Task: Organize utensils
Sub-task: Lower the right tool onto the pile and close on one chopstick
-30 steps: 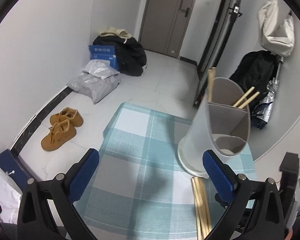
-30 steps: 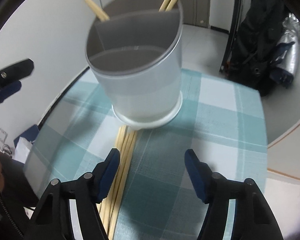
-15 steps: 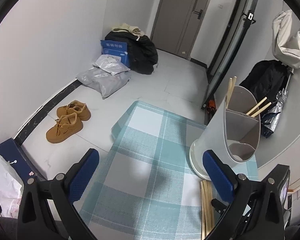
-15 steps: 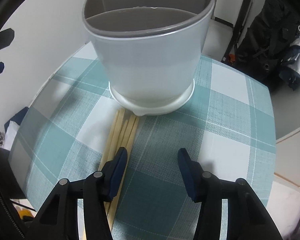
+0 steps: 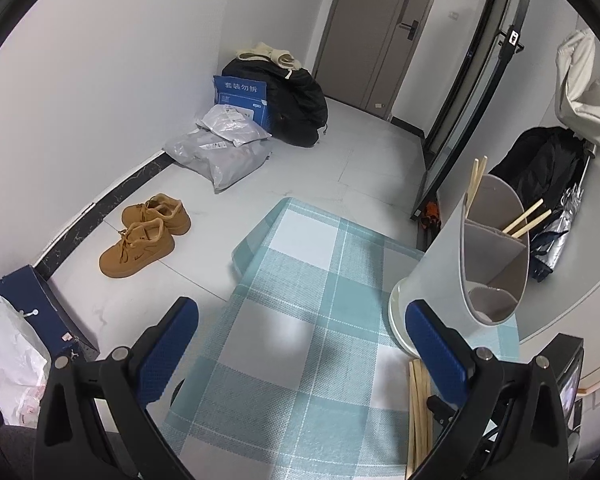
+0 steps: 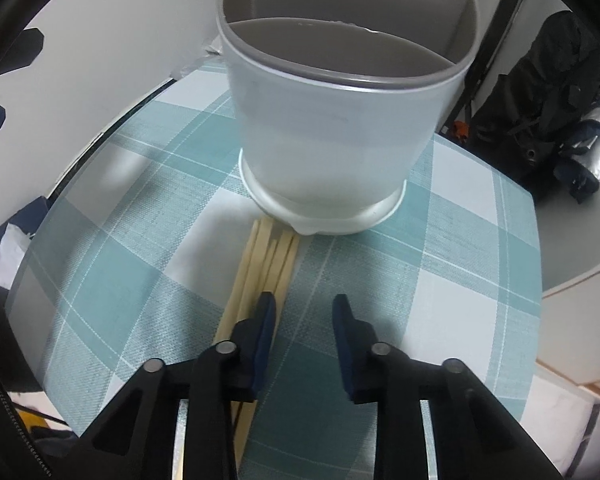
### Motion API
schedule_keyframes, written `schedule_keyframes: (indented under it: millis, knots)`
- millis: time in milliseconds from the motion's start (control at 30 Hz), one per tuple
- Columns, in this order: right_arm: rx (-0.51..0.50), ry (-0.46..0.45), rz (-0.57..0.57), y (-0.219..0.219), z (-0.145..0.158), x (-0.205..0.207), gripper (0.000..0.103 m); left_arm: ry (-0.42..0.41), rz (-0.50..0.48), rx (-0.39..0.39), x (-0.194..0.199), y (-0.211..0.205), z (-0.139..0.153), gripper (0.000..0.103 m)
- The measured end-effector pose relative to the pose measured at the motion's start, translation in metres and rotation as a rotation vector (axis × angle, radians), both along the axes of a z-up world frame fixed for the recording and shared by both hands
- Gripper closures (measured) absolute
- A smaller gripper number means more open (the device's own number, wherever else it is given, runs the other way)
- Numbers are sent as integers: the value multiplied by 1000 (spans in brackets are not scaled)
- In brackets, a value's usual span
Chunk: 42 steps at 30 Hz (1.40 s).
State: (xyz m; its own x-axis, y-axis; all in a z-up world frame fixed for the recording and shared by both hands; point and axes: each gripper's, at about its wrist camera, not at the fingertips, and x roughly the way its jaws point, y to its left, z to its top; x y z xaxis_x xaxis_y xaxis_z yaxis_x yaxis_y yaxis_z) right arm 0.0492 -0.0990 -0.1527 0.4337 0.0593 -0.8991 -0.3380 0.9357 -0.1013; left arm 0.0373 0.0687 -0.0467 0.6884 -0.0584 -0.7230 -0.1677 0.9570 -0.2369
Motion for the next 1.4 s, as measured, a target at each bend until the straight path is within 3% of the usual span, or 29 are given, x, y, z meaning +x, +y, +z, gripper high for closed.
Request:
schedule_keyframes:
  millis: [367,600,867,1233,1400]
  knots:
    - [34,54,-62,-25,0,0,83,-1,-7,10,-5,1,0,1]
    - [140,46,-59,-27,6,1,83,-5,0,19,-7,2,1,1]
    - [137,97,-50,-22,2,-2,83,5,19,1,-4,7,-1,1]
    - [56,97,-54,-16,-5,1,81,15,33,-20,-2,11,-3,1]
    - [24,75,-17,0,-4,1,83,-10,45,6,-3,13,0,1]
